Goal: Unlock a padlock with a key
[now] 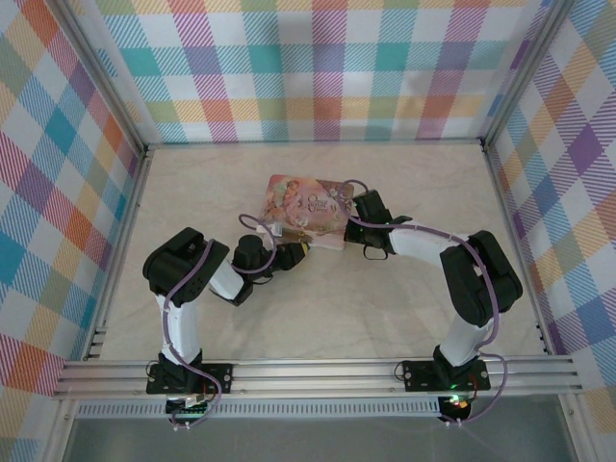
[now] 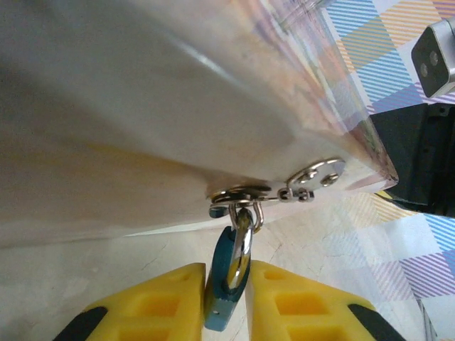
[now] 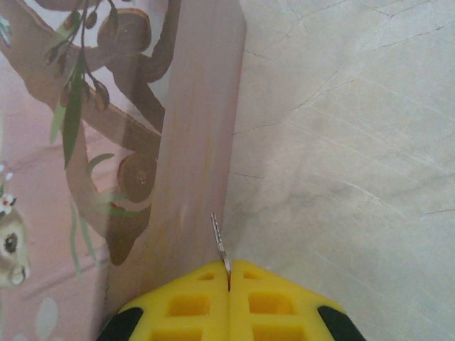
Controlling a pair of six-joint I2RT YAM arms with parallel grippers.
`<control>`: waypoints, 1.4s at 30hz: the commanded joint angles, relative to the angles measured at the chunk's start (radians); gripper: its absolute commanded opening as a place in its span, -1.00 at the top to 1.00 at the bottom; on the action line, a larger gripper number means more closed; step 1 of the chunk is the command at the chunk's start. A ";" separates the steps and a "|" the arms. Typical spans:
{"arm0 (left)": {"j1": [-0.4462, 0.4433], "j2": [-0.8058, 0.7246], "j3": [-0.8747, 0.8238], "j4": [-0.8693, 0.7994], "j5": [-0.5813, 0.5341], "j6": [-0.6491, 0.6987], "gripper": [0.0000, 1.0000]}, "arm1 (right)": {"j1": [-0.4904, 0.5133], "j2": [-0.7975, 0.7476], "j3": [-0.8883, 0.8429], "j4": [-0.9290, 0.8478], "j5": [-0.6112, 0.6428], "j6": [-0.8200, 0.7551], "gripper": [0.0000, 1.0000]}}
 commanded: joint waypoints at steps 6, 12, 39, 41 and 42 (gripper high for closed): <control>0.009 0.004 0.032 -0.044 0.001 -0.009 0.29 | 0.015 -0.011 -0.001 0.020 -0.021 0.006 1.00; 0.011 0.011 0.045 -0.033 0.007 -0.010 0.48 | 0.018 -0.010 -0.006 0.024 -0.023 0.010 1.00; 0.021 -0.097 0.050 -0.385 0.133 0.096 0.81 | -0.015 0.136 0.201 -0.018 -0.011 -0.176 1.00; 0.021 -0.103 0.064 -0.432 0.147 0.107 0.81 | -0.022 0.158 0.223 -0.009 -0.018 -0.205 1.00; 0.021 -0.102 0.073 -0.452 0.159 0.111 0.81 | -0.026 0.165 0.231 -0.003 -0.020 -0.216 1.00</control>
